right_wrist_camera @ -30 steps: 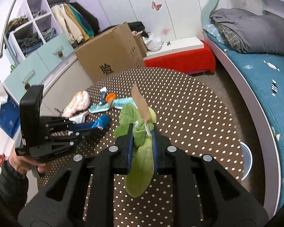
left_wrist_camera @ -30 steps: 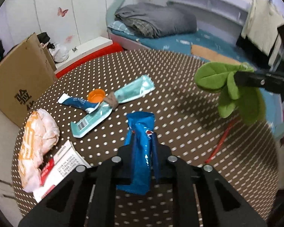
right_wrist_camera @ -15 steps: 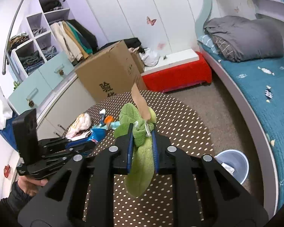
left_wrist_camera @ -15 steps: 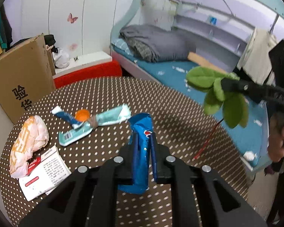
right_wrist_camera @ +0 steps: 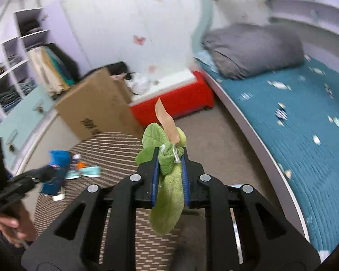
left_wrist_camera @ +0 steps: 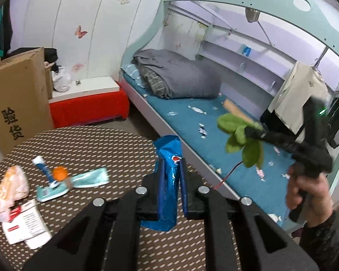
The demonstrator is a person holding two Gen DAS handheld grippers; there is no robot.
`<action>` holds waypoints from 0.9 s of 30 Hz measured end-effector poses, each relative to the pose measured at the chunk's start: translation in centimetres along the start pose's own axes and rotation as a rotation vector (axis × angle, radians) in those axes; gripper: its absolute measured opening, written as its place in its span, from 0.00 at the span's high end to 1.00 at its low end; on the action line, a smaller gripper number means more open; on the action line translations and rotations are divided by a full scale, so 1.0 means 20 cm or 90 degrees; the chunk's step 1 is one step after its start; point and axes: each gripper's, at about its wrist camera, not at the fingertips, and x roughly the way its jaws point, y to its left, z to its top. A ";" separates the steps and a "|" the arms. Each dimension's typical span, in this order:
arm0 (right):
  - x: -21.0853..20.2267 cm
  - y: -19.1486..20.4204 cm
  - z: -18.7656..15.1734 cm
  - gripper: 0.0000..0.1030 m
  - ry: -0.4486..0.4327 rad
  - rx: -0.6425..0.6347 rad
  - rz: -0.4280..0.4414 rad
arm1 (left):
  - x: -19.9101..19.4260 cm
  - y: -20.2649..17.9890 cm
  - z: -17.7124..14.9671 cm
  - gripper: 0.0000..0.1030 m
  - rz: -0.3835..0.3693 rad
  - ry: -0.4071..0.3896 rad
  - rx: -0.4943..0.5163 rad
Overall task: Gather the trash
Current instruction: 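Carry the green plush to the wastebasket and open the right tool, then drop the blue packet into the wastebasket by opening the left tool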
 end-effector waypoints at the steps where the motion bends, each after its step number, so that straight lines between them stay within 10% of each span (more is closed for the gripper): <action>1: 0.05 -0.07 -0.01 0.83 0.011 0.008 -0.016 | 0.03 -0.03 0.01 0.88 -0.007 0.002 0.000; 14: 0.90 -0.82 -0.47 0.80 0.238 0.162 -0.102 | 0.46 -0.28 0.08 0.88 -0.033 0.057 0.002; 18: 1.07 -0.98 -0.59 0.24 0.256 0.226 -0.112 | 0.62 -0.36 0.08 0.88 -0.037 0.085 0.017; 27: 0.72 -1.12 -0.59 0.12 0.144 0.299 -0.122 | 1.11 -0.55 0.06 0.88 -0.054 0.184 0.045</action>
